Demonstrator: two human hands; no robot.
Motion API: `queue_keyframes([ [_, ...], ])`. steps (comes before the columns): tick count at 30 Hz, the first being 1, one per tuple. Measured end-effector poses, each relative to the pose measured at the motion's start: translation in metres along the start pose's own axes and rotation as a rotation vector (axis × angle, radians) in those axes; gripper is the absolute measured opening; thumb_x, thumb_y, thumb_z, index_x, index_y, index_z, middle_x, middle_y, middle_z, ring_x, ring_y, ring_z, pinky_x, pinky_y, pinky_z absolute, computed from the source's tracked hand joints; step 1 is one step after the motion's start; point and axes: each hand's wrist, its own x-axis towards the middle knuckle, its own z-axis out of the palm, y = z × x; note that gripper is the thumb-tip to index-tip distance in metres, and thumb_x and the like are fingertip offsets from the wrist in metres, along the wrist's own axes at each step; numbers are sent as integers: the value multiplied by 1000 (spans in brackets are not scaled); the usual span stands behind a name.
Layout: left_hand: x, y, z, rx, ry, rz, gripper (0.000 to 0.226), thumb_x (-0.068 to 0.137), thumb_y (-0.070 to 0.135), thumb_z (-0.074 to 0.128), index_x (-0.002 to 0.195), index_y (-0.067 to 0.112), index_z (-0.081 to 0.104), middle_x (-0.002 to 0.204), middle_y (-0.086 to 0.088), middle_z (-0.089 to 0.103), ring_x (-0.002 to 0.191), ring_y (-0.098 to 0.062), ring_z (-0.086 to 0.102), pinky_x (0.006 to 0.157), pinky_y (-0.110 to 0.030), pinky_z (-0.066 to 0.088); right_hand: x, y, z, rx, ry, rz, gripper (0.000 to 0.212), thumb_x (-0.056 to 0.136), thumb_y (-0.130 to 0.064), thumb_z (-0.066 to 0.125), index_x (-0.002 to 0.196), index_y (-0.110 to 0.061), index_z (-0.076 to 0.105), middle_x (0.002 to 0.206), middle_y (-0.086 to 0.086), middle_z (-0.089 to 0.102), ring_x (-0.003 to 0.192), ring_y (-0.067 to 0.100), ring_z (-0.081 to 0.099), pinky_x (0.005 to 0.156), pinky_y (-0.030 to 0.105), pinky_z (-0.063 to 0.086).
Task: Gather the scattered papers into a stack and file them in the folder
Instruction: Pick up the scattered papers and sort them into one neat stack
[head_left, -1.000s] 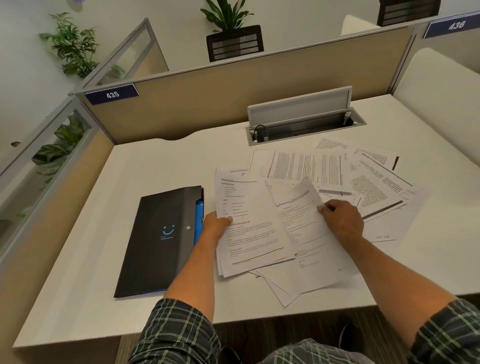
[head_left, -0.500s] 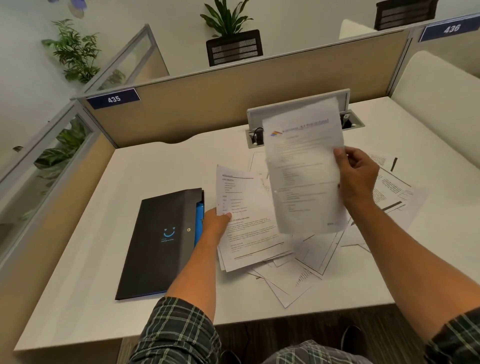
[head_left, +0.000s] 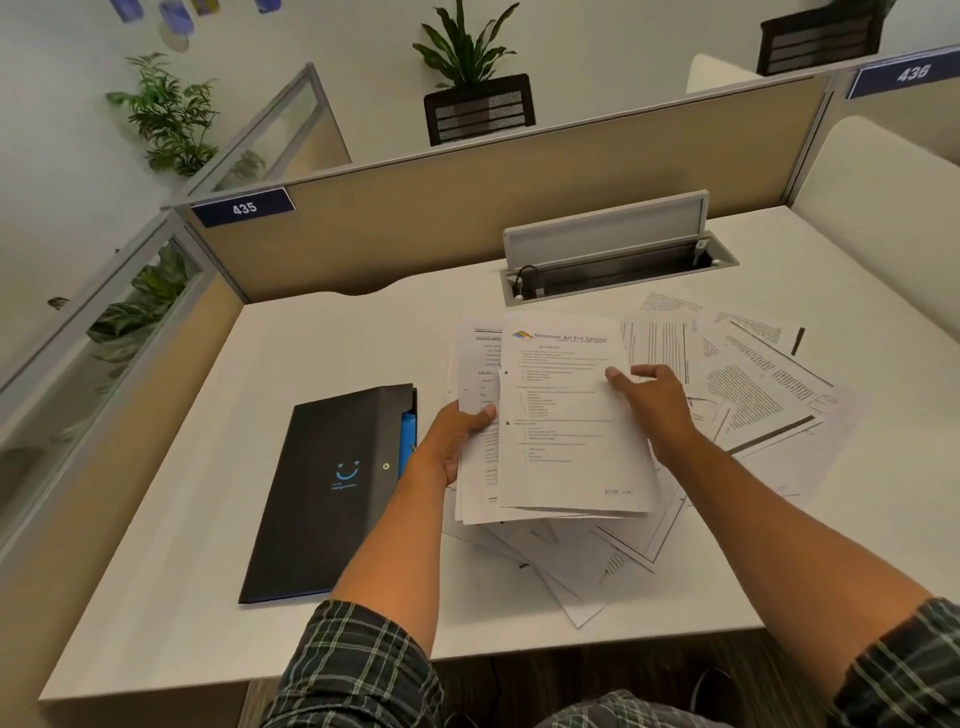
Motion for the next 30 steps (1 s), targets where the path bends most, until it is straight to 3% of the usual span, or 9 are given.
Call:
queue_keyframes([
  [4, -1, 3, 1, 11, -25, 17, 36, 100, 13, 58, 136, 5, 57, 131, -25, 63, 112, -38, 62, 103, -56, 48, 2, 7, 1, 84, -211, 80, 81, 82, -67, 73, 142, -21, 42, 127, -1, 63, 106, 19, 68, 88, 41, 58],
  [9, 1, 8, 12, 133, 12, -108, 68, 97, 69, 33, 141, 22, 56, 133, -9, 64, 124, -33, 59, 110, -52, 44, 0, 8, 12, 82, -391, -93, 55, 84, -40, 83, 130, -30, 54, 123, -13, 68, 102, 8, 70, 73, 20, 58],
  [11, 4, 6, 13, 87, -42, -147, 76, 89, 79, 33, 144, 31, 52, 136, -6, 62, 126, -33, 58, 110, -55, 43, -2, 8, 18, 70, -456, -159, 57, 85, -35, 83, 133, -32, 53, 123, -12, 69, 104, 8, 71, 77, 24, 60],
  [13, 5, 3, 8, 135, -53, -108, 70, 89, 72, 49, 142, 27, 54, 134, -3, 64, 123, -29, 60, 109, -52, 45, -5, 5, 21, 34, -492, -192, 53, 88, -45, 78, 134, -39, 52, 121, -19, 69, 105, 6, 70, 77, 24, 60],
  [15, 8, -2, 0, 194, -15, -41, 54, 92, 45, 67, 137, 16, 59, 127, -4, 69, 118, -25, 64, 108, -49, 46, -4, 2, 20, 14, -490, -188, 42, 89, -63, 67, 125, -47, 54, 118, -23, 68, 100, 1, 70, 65, 16, 58],
  [17, 10, -8, -10, 221, 73, -29, 49, 93, 27, 70, 137, 11, 58, 126, -7, 69, 116, -25, 64, 109, -48, 46, 2, 3, 18, -39, -432, -148, 44, 93, -68, 56, 126, -38, 56, 121, -11, 68, 92, 9, 71, 64, 18, 56],
  [20, 11, -14, -21, 263, 175, -80, 50, 96, 22, 67, 142, 8, 53, 136, -11, 62, 122, -30, 59, 110, -47, 44, 17, 21, 14, -282, -279, -137, 51, 96, -54, 62, 135, -23, 53, 114, 3, 70, 87, 18, 70, 69, 30, 53],
  [24, 15, -24, -28, 370, 284, -167, 50, 99, 23, 61, 144, 4, 48, 142, -14, 55, 127, -32, 53, 108, -39, 43, 33, 43, 2, -743, -176, -56, 94, 78, -52, 84, 152, -14, 38, 148, 13, 52, 133, 34, 52, 106, 48, 45],
  [30, 18, -37, -29, 473, 313, -203, 46, 103, 19, 54, 146, 5, 46, 147, -13, 51, 131, -30, 49, 92, -25, 38, 36, 45, 6, -881, -180, -76, 96, 75, -69, 78, 143, -10, 45, 142, 13, 54, 129, 34, 51, 102, 47, 47],
])
